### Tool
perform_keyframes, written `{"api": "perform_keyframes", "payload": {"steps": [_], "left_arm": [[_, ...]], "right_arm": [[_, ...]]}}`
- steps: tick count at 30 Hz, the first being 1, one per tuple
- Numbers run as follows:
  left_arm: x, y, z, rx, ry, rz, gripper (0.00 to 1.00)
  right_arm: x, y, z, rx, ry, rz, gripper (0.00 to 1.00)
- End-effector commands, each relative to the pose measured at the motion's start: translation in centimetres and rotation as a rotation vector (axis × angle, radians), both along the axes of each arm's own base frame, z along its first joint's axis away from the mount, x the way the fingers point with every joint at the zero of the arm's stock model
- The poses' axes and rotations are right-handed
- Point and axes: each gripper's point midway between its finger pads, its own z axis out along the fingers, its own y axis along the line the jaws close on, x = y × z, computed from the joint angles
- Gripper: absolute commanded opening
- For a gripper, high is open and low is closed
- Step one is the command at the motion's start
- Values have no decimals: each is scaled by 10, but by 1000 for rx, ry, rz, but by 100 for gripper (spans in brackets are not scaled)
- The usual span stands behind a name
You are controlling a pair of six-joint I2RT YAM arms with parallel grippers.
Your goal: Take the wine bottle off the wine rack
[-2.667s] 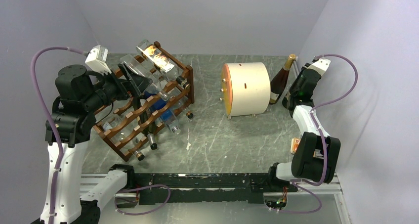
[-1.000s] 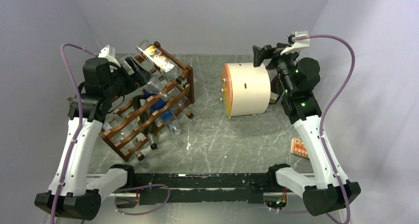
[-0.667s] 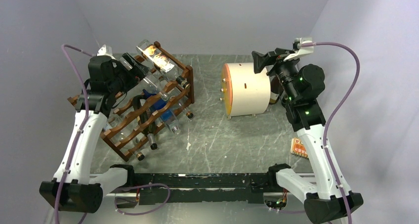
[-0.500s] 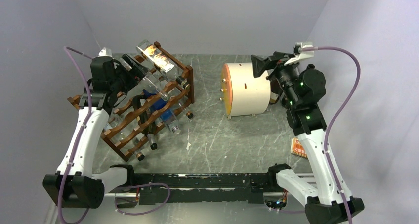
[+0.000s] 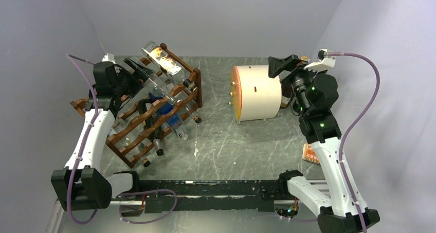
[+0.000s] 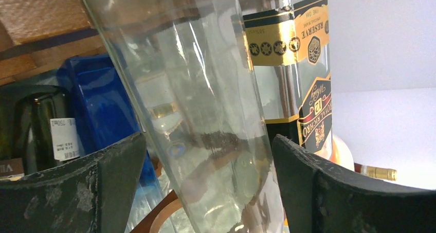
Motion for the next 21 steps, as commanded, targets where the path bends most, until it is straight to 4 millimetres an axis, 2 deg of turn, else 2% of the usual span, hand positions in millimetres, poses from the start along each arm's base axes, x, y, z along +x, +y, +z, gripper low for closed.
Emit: {"api": "perform_keyframes", "payload": {"steps": [1, 8, 14, 21], "left_arm": [[7, -12, 15, -66, -91, -65, 95], [8, -14, 11, -112, -117, -77, 98], [7, -14, 13, -167, -140, -89, 84], [3, -7, 20, -242, -189, -90, 65]], "right_arm": [[-29, 20, 28, -73, -134, 145, 100], [-46, 14, 27, -135, -183, 138, 100], [-60, 37, 34, -170, -271, 277, 100], [-69, 67, 32, -204, -295, 465, 100]]}}
